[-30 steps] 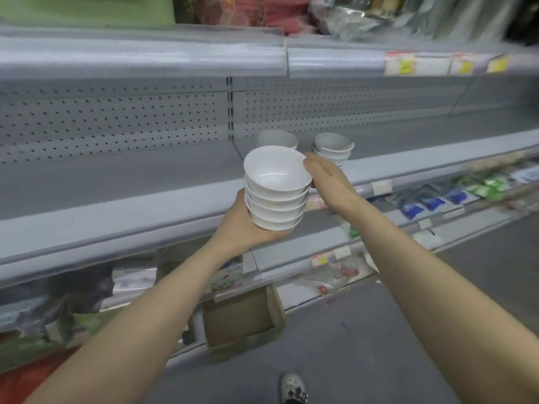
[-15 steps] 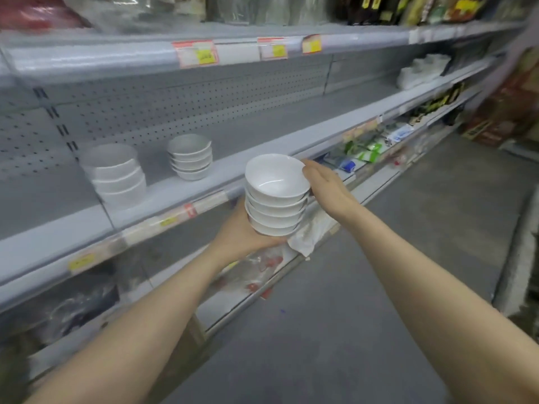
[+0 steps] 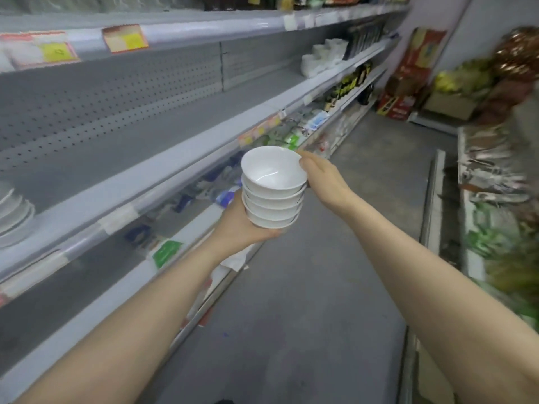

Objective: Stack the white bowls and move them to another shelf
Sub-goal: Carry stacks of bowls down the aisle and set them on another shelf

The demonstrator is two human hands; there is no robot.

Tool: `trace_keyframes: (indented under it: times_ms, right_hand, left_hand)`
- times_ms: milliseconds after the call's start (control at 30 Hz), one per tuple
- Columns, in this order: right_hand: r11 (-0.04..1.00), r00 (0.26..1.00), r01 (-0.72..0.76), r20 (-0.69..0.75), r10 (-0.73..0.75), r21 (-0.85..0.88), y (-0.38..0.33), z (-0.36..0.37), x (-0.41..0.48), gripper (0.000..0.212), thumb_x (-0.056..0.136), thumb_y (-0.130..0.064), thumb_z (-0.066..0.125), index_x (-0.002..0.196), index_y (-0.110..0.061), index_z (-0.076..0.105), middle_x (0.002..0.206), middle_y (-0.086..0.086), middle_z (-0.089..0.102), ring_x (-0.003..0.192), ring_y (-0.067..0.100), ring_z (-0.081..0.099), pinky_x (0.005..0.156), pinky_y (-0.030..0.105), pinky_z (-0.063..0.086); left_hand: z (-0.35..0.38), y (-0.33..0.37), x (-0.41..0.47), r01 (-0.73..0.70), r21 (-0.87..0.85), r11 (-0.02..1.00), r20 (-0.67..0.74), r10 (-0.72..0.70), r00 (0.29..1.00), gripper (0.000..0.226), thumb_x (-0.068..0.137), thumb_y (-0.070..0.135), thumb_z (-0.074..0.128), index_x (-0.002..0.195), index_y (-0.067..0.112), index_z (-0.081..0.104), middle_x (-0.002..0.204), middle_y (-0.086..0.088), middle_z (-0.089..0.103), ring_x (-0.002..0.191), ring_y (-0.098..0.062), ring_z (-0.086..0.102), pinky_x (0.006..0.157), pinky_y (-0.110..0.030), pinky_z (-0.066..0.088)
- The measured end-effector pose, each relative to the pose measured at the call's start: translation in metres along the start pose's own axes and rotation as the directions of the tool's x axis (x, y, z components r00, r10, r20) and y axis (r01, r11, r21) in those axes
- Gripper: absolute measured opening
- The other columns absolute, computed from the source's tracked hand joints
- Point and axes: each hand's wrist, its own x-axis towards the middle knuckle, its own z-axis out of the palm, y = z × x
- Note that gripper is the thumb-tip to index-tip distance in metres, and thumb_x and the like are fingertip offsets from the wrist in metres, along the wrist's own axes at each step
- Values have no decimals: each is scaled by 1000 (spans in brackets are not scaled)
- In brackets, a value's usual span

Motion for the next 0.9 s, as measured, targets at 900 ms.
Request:
trace_keyframes:
  times_ms: [900]
  right_hand:
    - [981, 929, -191, -322, 179, -7, 206, -208, 316, 29, 89, -34, 34, 85, -28, 62, 86, -3, 63, 91, 25, 57, 88, 49, 49]
  left_hand:
    - [180, 8, 449, -172, -62, 983, 289, 182, 940, 67, 64, 8, 91, 115, 33, 55, 105, 28, 67, 100, 20, 56, 81, -3, 41]
